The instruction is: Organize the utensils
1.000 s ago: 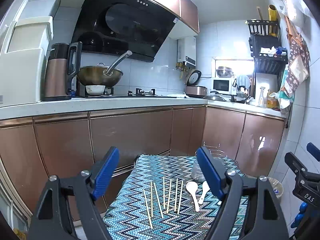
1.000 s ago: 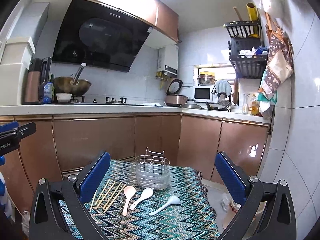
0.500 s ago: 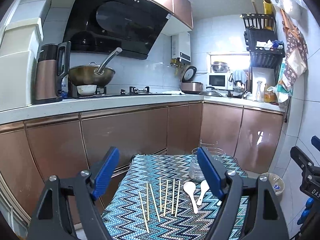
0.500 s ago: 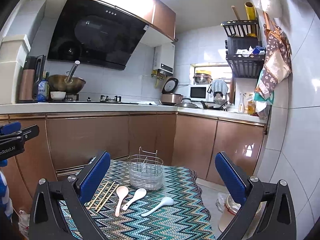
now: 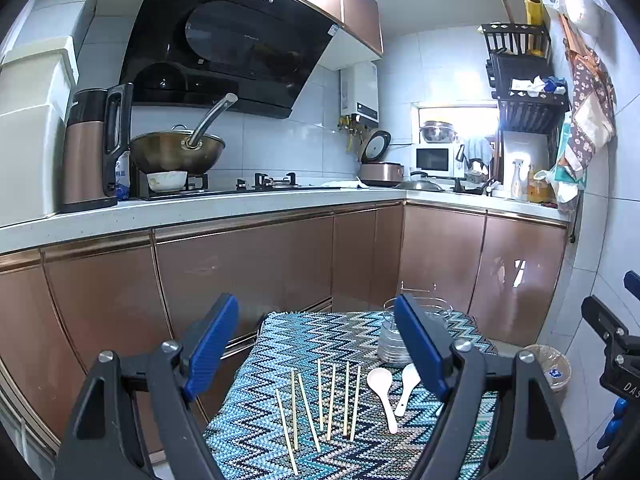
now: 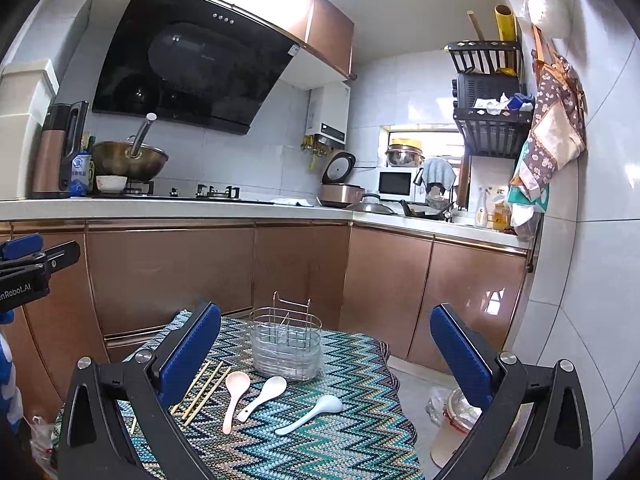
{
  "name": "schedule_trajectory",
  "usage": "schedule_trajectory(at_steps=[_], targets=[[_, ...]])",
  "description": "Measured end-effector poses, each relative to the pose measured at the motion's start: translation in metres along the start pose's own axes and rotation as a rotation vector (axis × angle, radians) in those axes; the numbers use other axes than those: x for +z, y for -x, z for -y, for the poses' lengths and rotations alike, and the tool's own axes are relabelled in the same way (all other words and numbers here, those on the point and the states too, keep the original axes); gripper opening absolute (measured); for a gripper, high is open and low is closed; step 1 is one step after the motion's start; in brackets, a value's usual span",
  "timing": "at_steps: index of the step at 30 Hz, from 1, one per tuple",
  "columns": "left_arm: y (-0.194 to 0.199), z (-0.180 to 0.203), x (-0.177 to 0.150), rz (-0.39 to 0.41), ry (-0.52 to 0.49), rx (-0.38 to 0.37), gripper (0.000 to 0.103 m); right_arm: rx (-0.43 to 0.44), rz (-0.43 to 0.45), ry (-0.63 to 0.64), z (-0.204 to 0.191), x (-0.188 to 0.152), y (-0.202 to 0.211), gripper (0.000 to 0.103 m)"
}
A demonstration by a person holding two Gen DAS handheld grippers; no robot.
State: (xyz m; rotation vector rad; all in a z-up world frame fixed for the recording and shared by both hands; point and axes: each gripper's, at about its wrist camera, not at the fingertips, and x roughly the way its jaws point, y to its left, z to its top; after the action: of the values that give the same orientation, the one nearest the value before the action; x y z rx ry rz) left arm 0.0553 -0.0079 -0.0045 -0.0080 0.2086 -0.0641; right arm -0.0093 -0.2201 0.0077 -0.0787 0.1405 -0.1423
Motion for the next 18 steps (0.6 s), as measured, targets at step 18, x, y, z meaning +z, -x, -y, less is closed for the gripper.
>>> schedule_trajectory(at_steps=[18], targets=[[-0.029,0.013,0.0,-0.002,-0.026,0.024,0.079,0.002,0.001,-0.015,0.012,-0.002,-0.018,0.103]])
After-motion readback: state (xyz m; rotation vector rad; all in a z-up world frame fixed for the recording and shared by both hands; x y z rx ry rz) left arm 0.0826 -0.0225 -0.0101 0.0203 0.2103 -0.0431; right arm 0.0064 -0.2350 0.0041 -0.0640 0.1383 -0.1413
